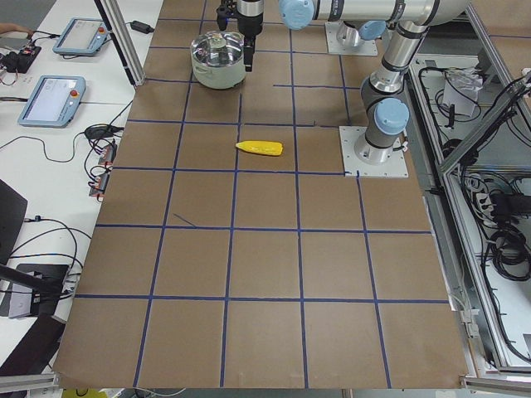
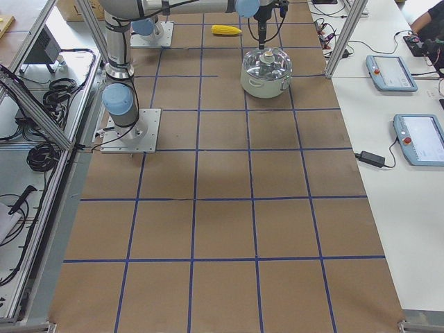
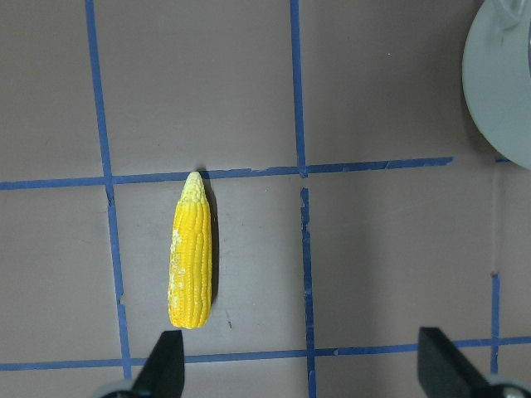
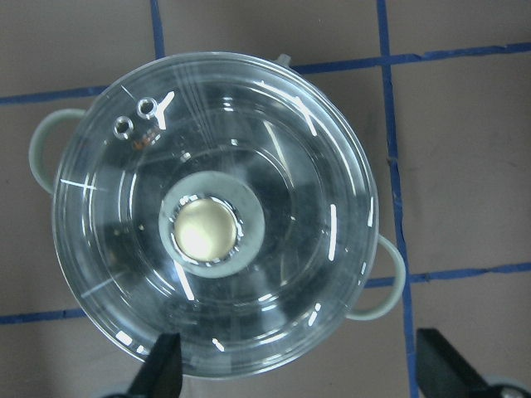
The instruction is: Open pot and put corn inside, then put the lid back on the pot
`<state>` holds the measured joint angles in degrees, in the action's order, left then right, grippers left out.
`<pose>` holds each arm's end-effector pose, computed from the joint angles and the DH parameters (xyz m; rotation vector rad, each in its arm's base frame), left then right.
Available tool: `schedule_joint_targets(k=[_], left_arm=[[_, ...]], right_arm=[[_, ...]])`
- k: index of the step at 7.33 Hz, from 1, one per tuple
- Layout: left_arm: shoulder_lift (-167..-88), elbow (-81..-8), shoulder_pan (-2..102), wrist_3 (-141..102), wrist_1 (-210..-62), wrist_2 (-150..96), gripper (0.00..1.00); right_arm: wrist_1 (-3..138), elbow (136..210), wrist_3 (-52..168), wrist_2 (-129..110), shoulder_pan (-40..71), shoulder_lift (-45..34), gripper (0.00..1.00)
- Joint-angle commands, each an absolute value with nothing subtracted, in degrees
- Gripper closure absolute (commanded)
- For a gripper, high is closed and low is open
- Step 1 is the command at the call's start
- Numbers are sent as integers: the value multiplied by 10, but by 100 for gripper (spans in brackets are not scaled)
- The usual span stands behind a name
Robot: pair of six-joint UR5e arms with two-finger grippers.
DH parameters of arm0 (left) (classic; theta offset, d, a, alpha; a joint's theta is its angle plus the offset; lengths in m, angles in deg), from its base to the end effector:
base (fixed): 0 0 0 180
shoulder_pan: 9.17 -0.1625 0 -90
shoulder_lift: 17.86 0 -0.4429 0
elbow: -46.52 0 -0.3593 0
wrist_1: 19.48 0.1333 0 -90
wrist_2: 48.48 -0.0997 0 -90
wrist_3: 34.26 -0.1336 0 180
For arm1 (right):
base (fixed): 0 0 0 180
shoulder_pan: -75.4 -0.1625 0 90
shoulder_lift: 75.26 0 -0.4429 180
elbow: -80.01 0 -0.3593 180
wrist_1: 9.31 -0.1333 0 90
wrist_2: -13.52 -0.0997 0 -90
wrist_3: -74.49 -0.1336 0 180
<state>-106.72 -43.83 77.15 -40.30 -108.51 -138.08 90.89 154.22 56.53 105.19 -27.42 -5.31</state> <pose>-0.1048 -0.4619 0.4798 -0.0648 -3.1362 0.0489 0.2644 -0.5789 0.4294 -0.1430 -3.1332 0.1690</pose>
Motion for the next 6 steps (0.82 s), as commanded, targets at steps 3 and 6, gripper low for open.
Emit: schedule_joint_targets(k=[3,6], left_arm=[[-1067,-438,771,-402,-1085,-1379,0],[-1067,-438,772,-402,-1086,-1379,0]], right_arm=[[938,1498,545,1050,-291,-145,0],[938,1505,571,1051,-294,-155,1]])
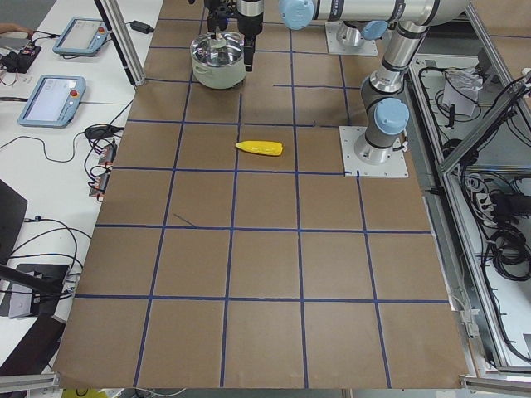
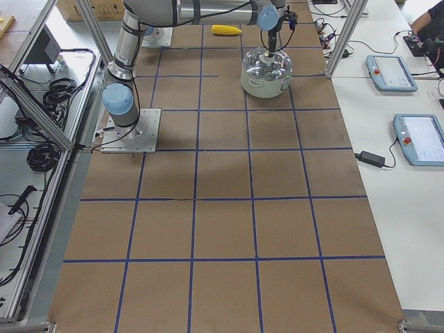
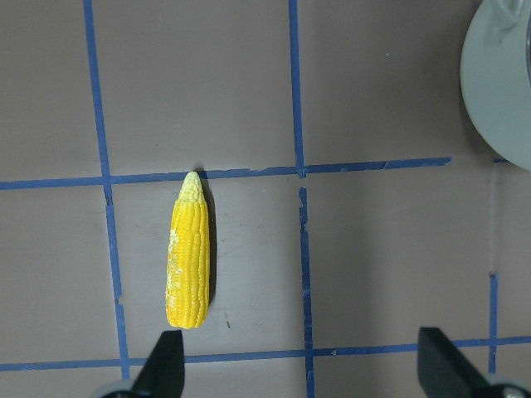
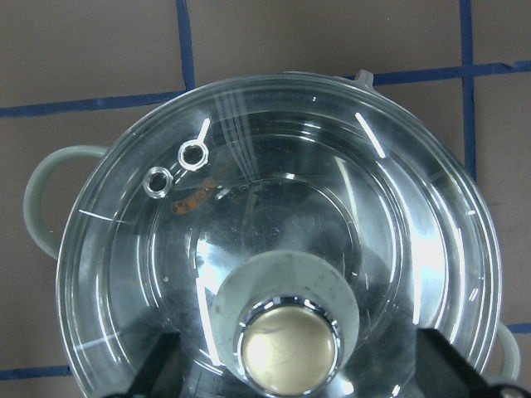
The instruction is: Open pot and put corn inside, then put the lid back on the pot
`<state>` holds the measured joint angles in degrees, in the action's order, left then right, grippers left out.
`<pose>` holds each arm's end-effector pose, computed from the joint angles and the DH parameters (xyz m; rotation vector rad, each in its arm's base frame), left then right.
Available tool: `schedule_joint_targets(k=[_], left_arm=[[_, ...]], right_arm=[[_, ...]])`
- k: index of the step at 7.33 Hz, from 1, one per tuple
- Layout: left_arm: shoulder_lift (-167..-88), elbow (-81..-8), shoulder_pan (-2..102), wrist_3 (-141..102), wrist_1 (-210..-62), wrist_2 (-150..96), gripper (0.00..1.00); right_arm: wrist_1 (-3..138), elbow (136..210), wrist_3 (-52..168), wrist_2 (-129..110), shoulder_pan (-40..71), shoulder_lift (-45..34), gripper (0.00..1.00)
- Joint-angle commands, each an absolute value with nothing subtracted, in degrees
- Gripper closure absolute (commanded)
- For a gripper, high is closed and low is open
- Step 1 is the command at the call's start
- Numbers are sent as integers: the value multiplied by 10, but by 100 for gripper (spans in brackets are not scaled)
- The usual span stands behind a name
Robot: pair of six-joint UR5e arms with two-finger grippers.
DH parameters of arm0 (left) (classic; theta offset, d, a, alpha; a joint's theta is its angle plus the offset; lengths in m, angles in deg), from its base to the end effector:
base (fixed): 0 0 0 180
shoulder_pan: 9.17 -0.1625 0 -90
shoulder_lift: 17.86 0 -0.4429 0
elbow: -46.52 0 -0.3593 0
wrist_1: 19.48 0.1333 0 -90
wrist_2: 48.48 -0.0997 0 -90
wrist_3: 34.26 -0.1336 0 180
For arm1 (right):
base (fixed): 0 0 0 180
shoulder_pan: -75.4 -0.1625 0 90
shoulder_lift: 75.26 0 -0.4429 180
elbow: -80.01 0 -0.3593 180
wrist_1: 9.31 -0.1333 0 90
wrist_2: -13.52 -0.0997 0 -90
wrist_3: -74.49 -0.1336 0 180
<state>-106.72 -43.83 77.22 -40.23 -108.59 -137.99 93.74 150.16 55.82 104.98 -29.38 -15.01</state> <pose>-0.1056 -0.4616 0.4797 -0.0648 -3.1345 0.0469 0.2992 -0.6250 0.3574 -0.1074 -3.1298 0.0939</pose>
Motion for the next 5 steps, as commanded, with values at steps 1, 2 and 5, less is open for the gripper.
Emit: schedule_joint_targets(k=[1,2,5], left_arm=[[-1067,-438,772,-402,-1086,-1379,0],[-1067,-438,772,-403,-1086,-1380,0],[-1067,-438,772,-403,-1086,-1379,0]], right_arm=[[939,1505,572,1051,-294,-156,1],[939,1506,572,1051,-294,-157,1],[939,1500,571,1050,-294,-169,10]])
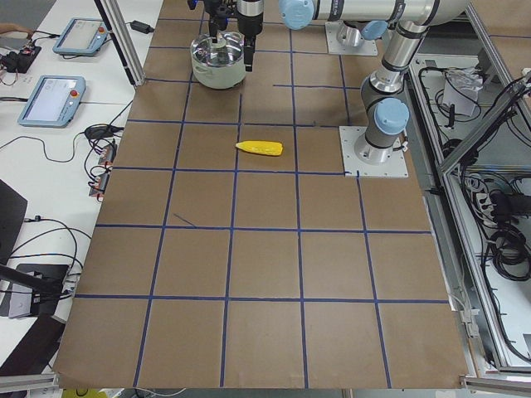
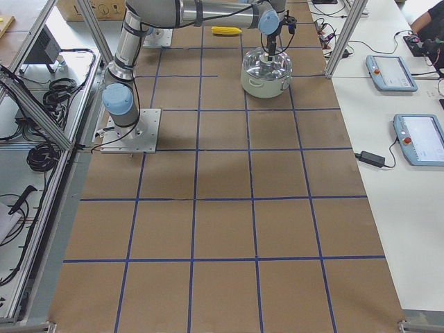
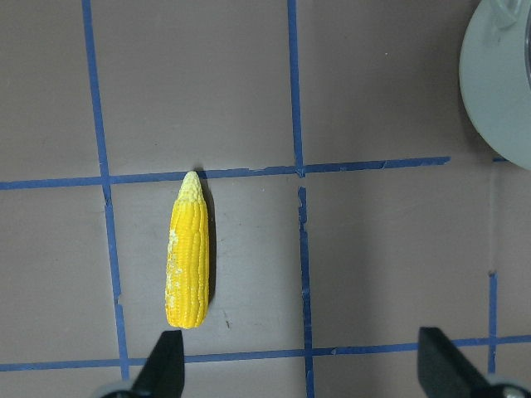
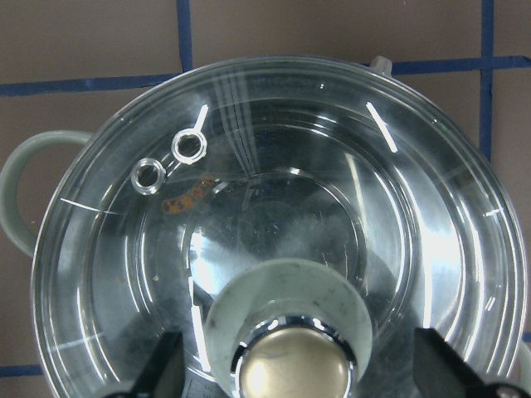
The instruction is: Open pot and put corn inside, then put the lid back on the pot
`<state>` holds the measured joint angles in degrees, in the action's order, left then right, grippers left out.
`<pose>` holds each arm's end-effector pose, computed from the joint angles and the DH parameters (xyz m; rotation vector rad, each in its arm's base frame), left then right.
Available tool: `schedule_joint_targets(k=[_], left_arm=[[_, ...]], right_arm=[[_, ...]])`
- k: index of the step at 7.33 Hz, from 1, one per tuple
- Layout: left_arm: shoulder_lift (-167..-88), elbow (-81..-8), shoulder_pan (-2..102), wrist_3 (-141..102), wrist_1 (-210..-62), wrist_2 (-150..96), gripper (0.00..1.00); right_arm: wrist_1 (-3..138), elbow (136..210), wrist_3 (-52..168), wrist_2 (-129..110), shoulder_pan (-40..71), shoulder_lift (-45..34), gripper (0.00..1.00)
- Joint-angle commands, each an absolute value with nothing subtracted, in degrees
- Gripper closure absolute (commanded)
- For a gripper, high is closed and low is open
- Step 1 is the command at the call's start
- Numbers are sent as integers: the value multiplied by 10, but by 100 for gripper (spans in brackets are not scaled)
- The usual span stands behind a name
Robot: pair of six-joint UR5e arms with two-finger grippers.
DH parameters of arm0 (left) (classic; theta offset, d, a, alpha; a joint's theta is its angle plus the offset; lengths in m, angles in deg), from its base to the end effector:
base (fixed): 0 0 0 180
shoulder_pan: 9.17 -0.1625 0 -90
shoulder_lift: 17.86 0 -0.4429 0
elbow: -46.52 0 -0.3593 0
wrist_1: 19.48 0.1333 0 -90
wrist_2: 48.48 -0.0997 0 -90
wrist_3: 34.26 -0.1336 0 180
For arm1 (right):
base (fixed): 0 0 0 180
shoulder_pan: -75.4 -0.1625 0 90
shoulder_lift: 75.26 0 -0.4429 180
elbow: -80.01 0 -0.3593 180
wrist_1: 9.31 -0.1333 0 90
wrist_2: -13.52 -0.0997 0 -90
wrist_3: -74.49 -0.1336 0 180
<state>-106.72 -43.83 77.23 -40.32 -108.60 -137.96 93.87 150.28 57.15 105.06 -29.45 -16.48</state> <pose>-0.1057 -0.4616 0.4796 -0.0675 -3.1339 0.0467 0.3010 -0.6291 0.3391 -0.0685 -3.1227 0.0559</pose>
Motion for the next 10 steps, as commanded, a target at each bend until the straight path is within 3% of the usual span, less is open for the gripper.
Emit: schedule_joint_targets(k=[1,3,5,10], left_arm=[[-1067,-438,772,-403,-1086,-1379,0],[-1067,-438,772,-403,-1086,-1379,0],[-1067,-438,772,-403,-1086,-1379,0],[-1067,-440,772,-405,-1087,-1380,0]], right_arm=[[939,1497,572,1048,-294,-169,22],[937,1497,570,1047,-294,-169,42],[938,1497,569,1046,-294,-167,51],[809,1425,572,1047,-285,-117,56]])
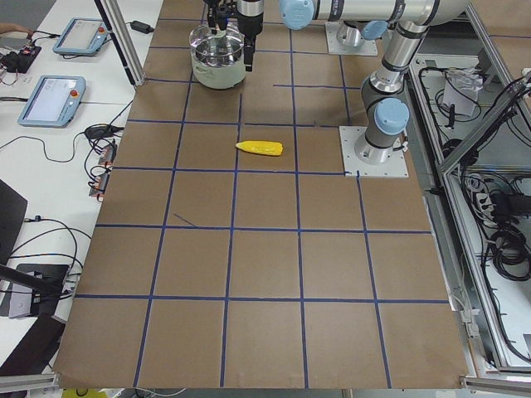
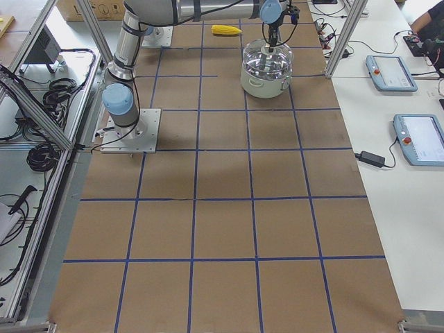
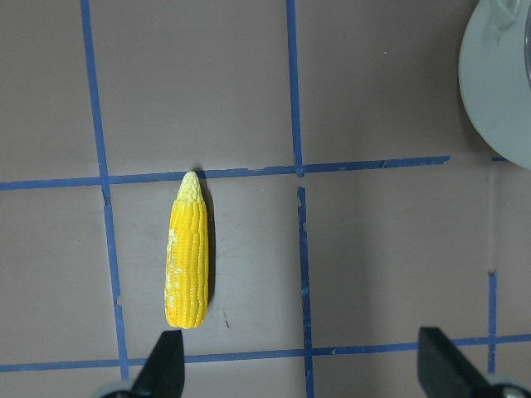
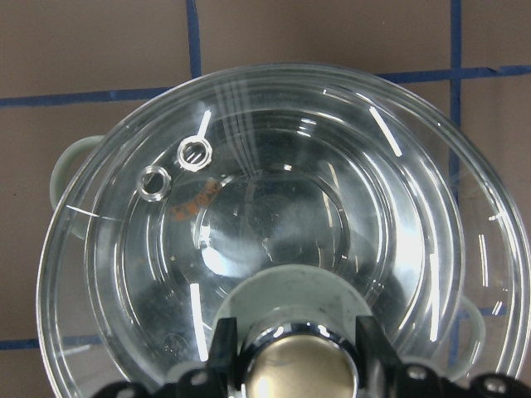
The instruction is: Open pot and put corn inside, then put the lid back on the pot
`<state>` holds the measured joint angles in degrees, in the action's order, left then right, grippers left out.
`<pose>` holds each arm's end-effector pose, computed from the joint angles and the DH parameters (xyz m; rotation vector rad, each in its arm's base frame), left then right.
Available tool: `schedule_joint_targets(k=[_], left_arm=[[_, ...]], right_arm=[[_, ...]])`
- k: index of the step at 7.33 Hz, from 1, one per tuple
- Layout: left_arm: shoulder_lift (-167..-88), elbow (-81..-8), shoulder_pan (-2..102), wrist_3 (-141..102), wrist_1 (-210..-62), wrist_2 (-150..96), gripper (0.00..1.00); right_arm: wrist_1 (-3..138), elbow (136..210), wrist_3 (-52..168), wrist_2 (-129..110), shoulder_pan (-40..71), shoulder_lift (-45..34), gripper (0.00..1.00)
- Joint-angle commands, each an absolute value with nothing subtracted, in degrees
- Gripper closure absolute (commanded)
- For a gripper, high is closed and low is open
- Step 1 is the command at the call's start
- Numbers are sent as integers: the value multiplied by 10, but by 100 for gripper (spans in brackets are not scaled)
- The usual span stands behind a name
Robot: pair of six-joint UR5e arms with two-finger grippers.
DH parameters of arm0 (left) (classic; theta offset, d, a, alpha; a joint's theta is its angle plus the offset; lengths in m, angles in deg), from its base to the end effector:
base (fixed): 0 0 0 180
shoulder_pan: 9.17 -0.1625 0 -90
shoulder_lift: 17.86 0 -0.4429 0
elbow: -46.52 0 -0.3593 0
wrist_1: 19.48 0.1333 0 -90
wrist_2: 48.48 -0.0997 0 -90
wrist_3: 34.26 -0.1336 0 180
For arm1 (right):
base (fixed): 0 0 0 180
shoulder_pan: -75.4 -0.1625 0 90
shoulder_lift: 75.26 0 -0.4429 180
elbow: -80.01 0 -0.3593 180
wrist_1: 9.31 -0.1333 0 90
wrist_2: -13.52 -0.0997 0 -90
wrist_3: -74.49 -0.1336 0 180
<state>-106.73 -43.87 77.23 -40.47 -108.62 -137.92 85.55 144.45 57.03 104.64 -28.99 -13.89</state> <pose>-0.1058 -0.4615 0.4792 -0.0716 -3.1331 0.0449 0.2943 -0.6212 0.4016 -0.0843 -3.1297 0.0554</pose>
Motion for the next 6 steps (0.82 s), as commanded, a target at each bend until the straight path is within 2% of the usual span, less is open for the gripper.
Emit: schedule_joint_targets(k=[1,3,4,5,6], left_arm=[[-1066,-444,772,-411,-1089,-1378,0],[-1065,-508,736,-475,-1084,-1383,0],[-1065,-549,685,-506,-1072,-1379,0],[-1070,-595,655,-520,-1051,-1378,0],[-1082,-647,639,-536,-979,-1380,0]], right_arm=[[776,1432,586,1048,-276,-89,58],[724,1451,653,1048,-218,-17,59],[701,1487,675,1045,-183,20,59],[707,1554,689,1044,-158,51,59],[731,1600,692,1045,-150,79,59]])
